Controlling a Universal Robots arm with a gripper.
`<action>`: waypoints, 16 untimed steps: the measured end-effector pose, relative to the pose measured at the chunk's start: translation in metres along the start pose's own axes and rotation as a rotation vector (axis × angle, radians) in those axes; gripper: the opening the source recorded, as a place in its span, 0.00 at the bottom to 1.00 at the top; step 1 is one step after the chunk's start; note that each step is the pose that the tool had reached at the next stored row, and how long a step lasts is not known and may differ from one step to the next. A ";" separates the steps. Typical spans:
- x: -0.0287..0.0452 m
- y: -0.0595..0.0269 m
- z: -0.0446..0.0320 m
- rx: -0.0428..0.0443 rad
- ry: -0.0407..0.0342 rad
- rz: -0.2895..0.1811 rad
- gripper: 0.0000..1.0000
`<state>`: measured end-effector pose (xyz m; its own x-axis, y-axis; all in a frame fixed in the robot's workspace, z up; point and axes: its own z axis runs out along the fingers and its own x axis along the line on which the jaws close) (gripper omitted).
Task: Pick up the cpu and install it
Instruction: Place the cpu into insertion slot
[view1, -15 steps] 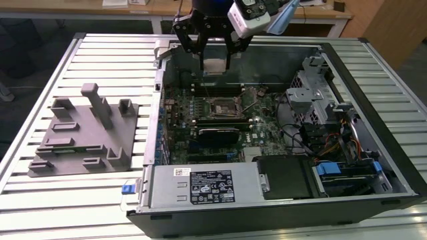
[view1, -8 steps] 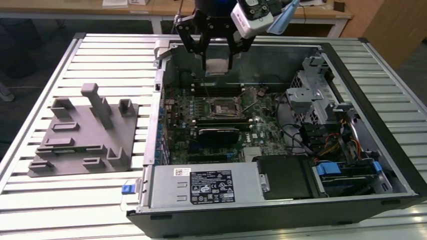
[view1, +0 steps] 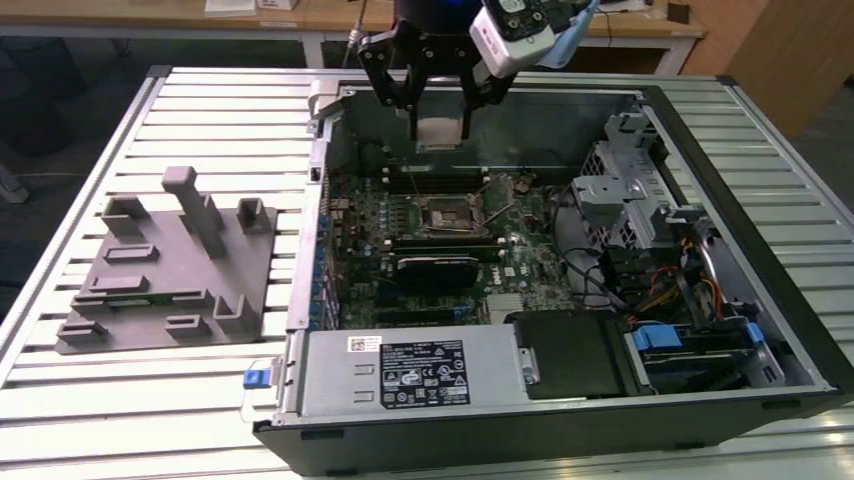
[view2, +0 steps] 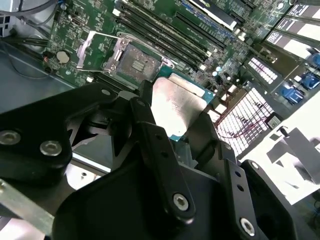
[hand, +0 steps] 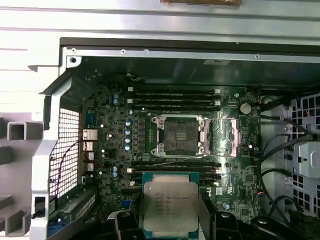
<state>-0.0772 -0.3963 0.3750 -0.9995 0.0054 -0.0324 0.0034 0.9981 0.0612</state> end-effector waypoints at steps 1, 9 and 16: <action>-0.0005 0.0001 0.0000 0.0002 -0.0002 0.003 0.53; -0.0007 0.0009 0.0007 0.0033 -0.0063 0.100 0.53; -0.0006 0.0010 0.0017 0.0073 -0.0139 0.223 0.53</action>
<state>-0.0765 -0.3952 0.3734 -0.9735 0.2263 -0.0326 0.2241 0.9726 0.0611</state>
